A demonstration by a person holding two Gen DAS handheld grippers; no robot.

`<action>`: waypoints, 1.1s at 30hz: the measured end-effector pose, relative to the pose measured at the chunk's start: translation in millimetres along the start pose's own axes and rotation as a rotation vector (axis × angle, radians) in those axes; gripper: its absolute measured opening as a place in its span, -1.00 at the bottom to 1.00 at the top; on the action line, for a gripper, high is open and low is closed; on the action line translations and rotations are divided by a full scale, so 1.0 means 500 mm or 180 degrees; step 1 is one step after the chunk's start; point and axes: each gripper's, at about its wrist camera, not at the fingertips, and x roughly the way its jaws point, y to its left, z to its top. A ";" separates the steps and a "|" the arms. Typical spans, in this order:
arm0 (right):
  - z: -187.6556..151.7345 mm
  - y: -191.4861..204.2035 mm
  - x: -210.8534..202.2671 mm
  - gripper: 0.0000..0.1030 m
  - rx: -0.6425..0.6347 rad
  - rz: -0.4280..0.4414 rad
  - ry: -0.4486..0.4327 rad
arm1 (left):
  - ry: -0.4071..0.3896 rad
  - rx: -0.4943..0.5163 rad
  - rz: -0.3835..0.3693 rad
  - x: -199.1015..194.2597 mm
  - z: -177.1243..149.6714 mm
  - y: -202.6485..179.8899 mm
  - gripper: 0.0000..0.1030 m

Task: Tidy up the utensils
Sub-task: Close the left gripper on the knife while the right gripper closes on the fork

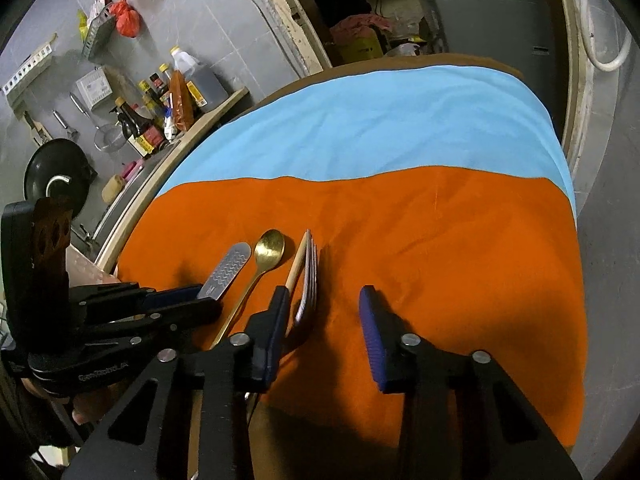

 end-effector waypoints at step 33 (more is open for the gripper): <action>-0.022 0.009 -0.017 -0.90 0.0086 0.0083 0.0137 | 0.0173 0.0135 -0.0105 -0.023 -0.028 -0.032 -0.69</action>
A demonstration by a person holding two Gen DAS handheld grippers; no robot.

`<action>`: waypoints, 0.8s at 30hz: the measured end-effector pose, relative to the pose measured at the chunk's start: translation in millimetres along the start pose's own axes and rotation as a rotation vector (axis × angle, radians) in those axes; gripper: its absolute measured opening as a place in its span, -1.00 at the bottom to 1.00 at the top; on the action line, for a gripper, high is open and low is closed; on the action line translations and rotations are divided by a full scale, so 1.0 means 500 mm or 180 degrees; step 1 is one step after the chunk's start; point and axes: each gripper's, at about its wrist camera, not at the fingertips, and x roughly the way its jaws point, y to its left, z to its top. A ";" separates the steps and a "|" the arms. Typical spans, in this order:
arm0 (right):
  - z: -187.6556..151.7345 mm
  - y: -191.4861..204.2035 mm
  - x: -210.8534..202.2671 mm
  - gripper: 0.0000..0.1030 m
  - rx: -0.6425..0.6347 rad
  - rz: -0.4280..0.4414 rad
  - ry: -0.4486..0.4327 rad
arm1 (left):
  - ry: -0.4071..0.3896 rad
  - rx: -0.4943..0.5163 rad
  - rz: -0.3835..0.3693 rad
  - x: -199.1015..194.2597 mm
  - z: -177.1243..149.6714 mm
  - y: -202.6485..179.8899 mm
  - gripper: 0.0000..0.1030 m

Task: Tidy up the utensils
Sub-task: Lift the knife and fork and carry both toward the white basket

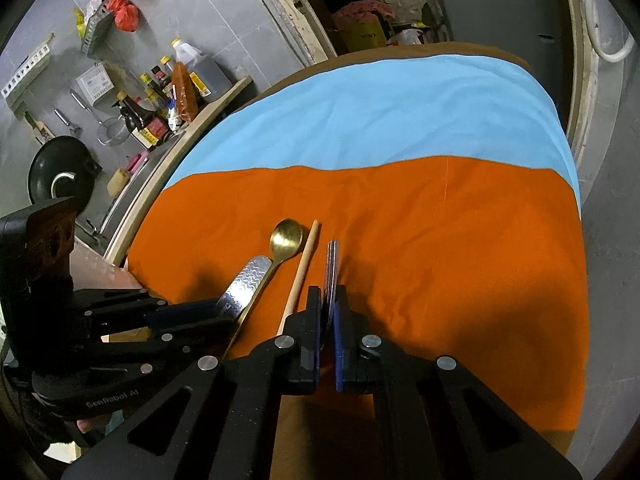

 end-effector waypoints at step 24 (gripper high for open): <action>-0.097 0.064 -0.125 -0.94 0.0050 -0.0307 -0.0510 | -0.0542 0.0012 0.0141 -0.111 -0.140 -0.029 -0.70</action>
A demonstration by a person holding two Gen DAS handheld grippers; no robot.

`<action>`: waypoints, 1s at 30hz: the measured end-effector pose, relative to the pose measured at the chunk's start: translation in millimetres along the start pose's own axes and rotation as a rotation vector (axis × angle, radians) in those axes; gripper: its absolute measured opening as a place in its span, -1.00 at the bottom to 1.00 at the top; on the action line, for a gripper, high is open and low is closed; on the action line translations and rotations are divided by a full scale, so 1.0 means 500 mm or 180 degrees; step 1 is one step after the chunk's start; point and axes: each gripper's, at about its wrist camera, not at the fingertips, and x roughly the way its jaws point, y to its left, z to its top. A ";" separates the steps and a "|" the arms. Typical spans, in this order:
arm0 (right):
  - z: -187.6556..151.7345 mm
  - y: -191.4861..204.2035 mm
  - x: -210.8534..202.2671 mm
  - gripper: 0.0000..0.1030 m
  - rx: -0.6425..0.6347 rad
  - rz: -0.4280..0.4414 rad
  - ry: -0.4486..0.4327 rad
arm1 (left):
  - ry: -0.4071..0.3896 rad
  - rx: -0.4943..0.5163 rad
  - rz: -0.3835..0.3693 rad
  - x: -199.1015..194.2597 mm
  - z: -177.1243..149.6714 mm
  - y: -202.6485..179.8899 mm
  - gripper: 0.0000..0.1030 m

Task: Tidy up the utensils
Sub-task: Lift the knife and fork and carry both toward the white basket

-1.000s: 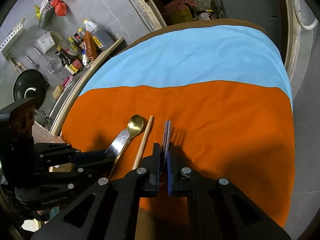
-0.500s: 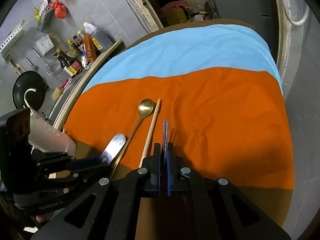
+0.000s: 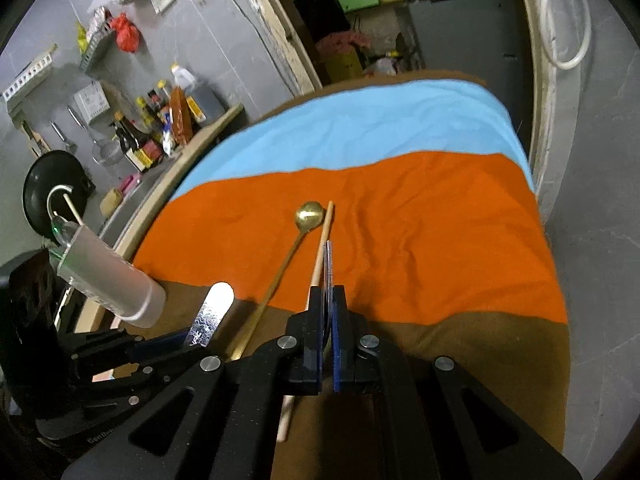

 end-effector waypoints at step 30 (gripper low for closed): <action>0.033 0.245 -0.193 -0.95 -0.0604 -0.0154 -0.1233 | -0.1477 -0.0379 0.0006 -0.275 0.031 0.116 -0.96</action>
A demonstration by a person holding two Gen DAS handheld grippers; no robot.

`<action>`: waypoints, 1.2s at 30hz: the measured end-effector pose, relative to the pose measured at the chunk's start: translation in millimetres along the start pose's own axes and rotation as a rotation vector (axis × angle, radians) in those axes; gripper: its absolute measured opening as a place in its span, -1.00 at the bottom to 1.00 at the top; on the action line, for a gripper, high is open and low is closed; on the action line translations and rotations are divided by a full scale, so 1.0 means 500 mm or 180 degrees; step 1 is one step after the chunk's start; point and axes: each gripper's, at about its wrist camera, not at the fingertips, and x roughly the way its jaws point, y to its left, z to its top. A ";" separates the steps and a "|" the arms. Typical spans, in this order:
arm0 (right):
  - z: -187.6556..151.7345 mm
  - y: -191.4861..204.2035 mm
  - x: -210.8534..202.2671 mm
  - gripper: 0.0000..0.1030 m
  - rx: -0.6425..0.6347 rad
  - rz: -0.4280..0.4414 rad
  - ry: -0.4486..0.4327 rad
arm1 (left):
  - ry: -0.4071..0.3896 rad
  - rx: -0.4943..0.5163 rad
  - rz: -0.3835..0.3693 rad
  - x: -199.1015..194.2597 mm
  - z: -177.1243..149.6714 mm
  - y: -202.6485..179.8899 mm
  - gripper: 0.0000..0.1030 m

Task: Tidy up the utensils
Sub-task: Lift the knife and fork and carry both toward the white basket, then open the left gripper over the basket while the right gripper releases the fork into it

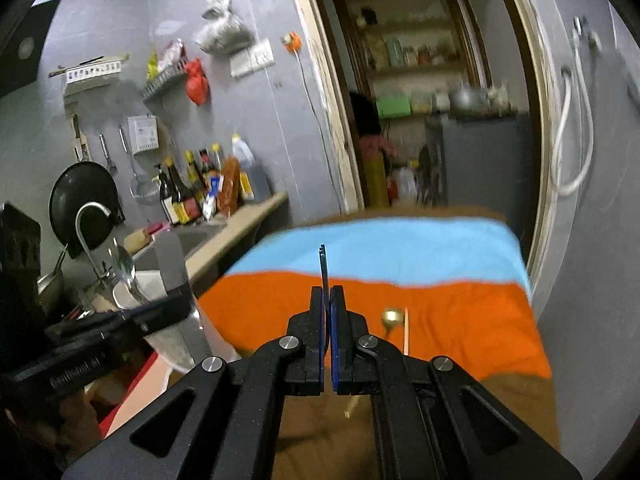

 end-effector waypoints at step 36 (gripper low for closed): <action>0.154 0.382 0.037 -0.95 -0.1068 -0.0461 -0.0491 | -0.0503 -0.0298 0.0405 -0.126 0.122 0.351 -0.96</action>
